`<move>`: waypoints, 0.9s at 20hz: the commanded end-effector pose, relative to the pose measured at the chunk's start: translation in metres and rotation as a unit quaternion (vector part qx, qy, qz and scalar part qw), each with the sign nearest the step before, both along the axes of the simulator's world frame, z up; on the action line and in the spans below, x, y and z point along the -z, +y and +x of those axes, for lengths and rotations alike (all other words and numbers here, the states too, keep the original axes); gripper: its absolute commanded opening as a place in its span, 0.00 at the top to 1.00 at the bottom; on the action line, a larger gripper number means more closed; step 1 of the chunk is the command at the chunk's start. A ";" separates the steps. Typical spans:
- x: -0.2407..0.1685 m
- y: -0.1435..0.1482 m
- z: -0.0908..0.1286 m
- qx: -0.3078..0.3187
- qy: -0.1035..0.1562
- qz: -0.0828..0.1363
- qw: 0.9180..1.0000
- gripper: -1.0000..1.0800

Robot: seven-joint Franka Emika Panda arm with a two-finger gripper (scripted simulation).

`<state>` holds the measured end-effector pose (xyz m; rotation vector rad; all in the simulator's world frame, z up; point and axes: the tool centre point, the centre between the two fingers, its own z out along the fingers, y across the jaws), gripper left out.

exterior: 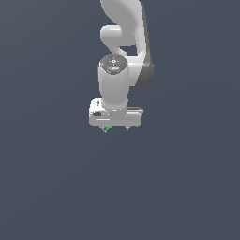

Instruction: Pick up the object and move it to a goal position.

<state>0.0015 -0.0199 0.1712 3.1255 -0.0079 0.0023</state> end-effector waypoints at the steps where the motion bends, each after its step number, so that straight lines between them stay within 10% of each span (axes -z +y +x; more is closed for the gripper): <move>1: 0.000 0.000 0.000 0.000 0.000 0.000 1.000 0.04; 18: -0.004 0.000 -0.007 0.020 0.005 0.012 1.000 0.04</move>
